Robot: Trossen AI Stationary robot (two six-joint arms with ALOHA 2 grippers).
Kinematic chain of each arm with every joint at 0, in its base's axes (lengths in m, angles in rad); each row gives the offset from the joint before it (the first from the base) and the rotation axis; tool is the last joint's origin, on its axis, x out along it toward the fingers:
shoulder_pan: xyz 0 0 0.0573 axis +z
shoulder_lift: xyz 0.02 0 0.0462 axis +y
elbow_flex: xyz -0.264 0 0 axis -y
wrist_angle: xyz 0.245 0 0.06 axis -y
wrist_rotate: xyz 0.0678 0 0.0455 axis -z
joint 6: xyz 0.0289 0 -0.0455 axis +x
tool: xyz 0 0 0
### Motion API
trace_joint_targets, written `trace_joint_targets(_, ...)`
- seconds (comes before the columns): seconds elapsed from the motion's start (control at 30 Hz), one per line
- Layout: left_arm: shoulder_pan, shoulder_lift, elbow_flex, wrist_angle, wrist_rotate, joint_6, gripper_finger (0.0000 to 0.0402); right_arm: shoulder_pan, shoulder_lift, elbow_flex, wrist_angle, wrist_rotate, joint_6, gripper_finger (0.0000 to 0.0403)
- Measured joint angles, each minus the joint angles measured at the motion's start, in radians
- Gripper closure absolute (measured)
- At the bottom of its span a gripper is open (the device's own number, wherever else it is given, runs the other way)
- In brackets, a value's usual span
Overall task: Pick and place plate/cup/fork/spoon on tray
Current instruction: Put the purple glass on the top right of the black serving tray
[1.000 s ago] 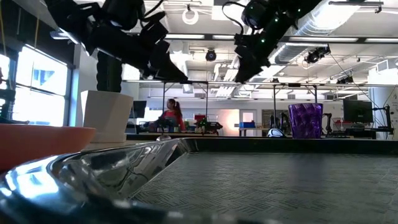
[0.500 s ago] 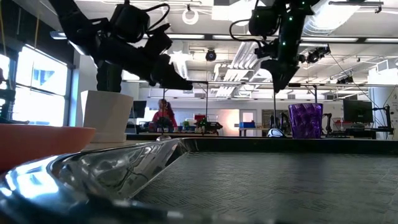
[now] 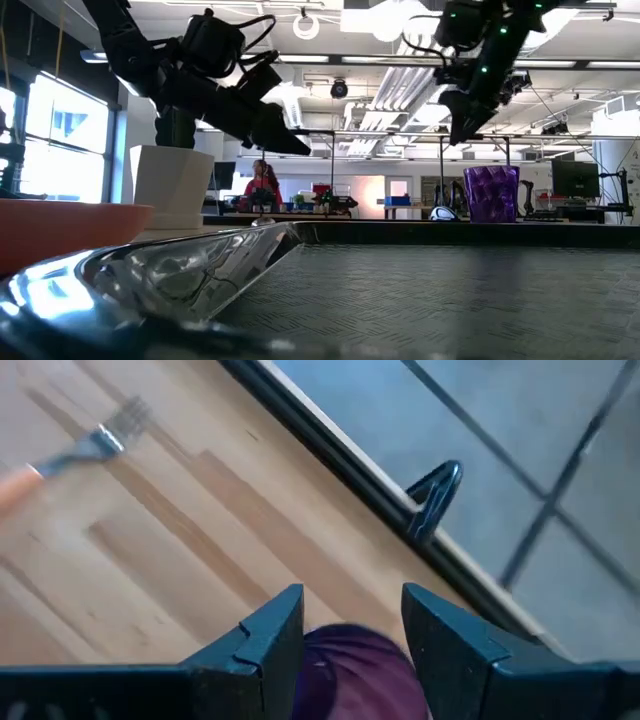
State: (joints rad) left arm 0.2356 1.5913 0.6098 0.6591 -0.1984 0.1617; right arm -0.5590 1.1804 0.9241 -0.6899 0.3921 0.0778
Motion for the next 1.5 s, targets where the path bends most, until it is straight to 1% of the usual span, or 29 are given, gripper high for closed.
trace_joint_targets(0.1, 0.001, 0.000, 0.026, -0.001, -0.017, -0.007, 0.0272, -0.032, -0.079, -0.059, 0.036, -0.055, 0.056, 0.0240)
trace_joint_targets(0.2, 0.001, 0.000, 0.057, -0.002, -0.012, -0.042, 0.0267, -0.065, -0.128, -0.077, 0.004, -0.048, 0.076, 0.0240)
trace_joint_targets(0.27, 0.001, 0.000, 0.069, -0.004, 0.004, -0.046, 0.0265, -0.099, -0.142, -0.077, -0.035, -0.034, 0.077, 0.0240)
trace_joint_targets(0.3, 0.001, 0.000, 0.074, -0.005, 0.006, -0.046, 0.0264, -0.119, -0.143, -0.077, -0.060, -0.043, 0.080, 0.0240)
trace_joint_targets(0.4, 0.001, 0.000, 0.089, -0.005, 0.009, -0.046, 0.0263, -0.181, -0.136, -0.077, -0.125, -0.170, 0.080, 0.0238)
trace_joint_targets(0.47, 0.001, 0.000, 0.102, -0.007, 0.009, -0.045, 0.0263, -0.219, -0.127, -0.077, -0.136, -0.210, 0.080, 0.0233)
trace_joint_targets(0.6, -0.001, 0.000, 0.132, -0.006, 0.009, -0.050, 0.0263, -0.285, -0.115, -0.077, -0.147, -0.208, 0.072, 0.0218)
trace_joint_targets(0.7, -0.008, 0.000, 0.151, -0.013, 0.023, -0.052, 0.0263, -0.314, -0.101, -0.077, -0.160, -0.244, 0.049, 0.0212)
trace_joint_targets(0.83, -0.010, 0.000, 0.180, -0.039, 0.039, -0.008, 0.0265, -0.327, -0.059, -0.077, -0.137, -0.253, 0.024, 0.0210)
trace_joint_targets(0.97, -0.007, 0.000, 0.227, -0.130, 0.039, -0.001, 0.0271, -0.327, -0.013, -0.077, -0.069, -0.244, 0.010, 0.0212)
trace_joint_targets(1.1, -0.007, 0.000, 0.284, -0.250, 0.035, -0.001, 0.0274, -0.329, 0.045, -0.077, -0.039, -0.247, -0.006, 0.0236)
trace_joint_targets(1.23, -0.014, -0.001, 0.334, -0.356, 0.032, 0.002, 0.0274, -0.338, 0.102, -0.077, -0.038, -0.246, -0.007, 0.0274)
trace_joint_targets(1.33, -0.030, -0.006, 0.371, -0.416, 0.024, 0.033, 0.0274, -0.338, 0.119, -0.077, -0.037, -0.246, -0.007, 0.0303)
trace_joint_targets(1.43, -0.051, -0.006, 0.398, -0.469, -0.032, 0.059, 0.0275, -0.338, 0.119, -0.077, -0.039, -0.246, 0.020, 0.0338)
trace_joint_targets(1.5, -0.064, -0.006, 0.409, -0.493, -0.083, 0.088, 0.0275, -0.334, 0.109, -0.077, -0.059, -0.246, 0.038, 0.0369)
